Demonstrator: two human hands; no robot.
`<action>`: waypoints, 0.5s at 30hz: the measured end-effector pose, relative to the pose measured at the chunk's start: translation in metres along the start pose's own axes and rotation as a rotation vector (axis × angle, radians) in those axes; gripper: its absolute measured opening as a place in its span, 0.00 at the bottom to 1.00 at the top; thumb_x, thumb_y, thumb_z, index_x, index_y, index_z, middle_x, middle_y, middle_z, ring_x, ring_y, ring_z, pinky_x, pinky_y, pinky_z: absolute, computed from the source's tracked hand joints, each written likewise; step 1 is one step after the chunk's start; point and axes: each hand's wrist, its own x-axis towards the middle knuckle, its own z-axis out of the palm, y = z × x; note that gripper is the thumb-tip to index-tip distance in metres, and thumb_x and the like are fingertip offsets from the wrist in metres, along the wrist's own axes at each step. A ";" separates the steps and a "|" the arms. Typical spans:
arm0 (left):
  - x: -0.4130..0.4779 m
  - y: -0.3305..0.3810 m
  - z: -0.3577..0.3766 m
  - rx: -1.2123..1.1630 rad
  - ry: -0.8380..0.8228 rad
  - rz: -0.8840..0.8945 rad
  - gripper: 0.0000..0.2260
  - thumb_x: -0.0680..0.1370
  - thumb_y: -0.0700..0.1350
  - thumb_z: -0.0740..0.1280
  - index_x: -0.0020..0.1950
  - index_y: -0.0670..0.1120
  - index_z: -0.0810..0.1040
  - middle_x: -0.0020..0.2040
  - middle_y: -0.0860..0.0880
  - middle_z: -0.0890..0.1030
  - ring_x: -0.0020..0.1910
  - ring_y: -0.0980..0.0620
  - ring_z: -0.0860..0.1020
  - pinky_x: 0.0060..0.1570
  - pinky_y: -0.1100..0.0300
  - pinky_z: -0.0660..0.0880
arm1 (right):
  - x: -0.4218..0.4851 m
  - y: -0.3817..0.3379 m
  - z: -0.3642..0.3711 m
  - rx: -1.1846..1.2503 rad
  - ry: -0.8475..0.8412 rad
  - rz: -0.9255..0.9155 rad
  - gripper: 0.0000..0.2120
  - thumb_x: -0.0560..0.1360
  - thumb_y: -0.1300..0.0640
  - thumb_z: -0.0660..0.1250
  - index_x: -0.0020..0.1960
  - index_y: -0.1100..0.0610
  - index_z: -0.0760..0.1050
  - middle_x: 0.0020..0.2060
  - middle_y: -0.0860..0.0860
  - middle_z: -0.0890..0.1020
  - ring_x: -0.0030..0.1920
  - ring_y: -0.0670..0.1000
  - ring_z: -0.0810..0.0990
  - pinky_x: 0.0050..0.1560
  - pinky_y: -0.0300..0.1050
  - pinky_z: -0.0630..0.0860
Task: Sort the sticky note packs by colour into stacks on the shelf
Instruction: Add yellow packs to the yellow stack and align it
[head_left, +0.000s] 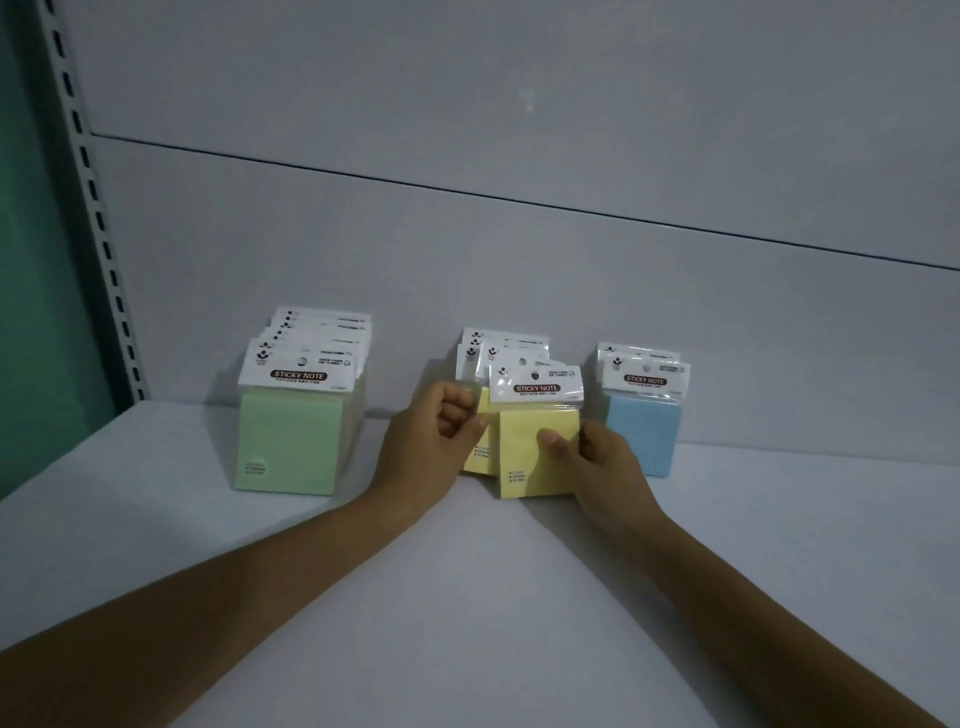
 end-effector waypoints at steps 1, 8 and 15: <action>-0.001 -0.001 0.000 0.028 -0.001 0.049 0.09 0.73 0.46 0.71 0.42 0.56 0.72 0.40 0.56 0.78 0.39 0.57 0.77 0.43 0.55 0.77 | -0.002 0.000 0.000 0.000 0.007 -0.003 0.18 0.75 0.47 0.64 0.53 0.61 0.76 0.48 0.56 0.82 0.49 0.55 0.80 0.48 0.52 0.77; 0.002 -0.006 0.000 0.038 0.034 0.036 0.13 0.71 0.43 0.72 0.47 0.56 0.71 0.36 0.56 0.70 0.32 0.57 0.70 0.41 0.49 0.76 | -0.010 0.001 -0.005 -0.168 0.108 -0.077 0.15 0.73 0.41 0.65 0.37 0.52 0.73 0.29 0.46 0.71 0.31 0.45 0.69 0.31 0.37 0.63; 0.006 -0.009 0.000 -0.075 0.083 -0.077 0.27 0.67 0.55 0.74 0.61 0.52 0.67 0.50 0.54 0.74 0.47 0.59 0.74 0.50 0.54 0.74 | -0.011 0.001 -0.004 -0.150 0.122 -0.148 0.09 0.72 0.44 0.66 0.40 0.48 0.72 0.26 0.47 0.72 0.28 0.44 0.69 0.31 0.43 0.66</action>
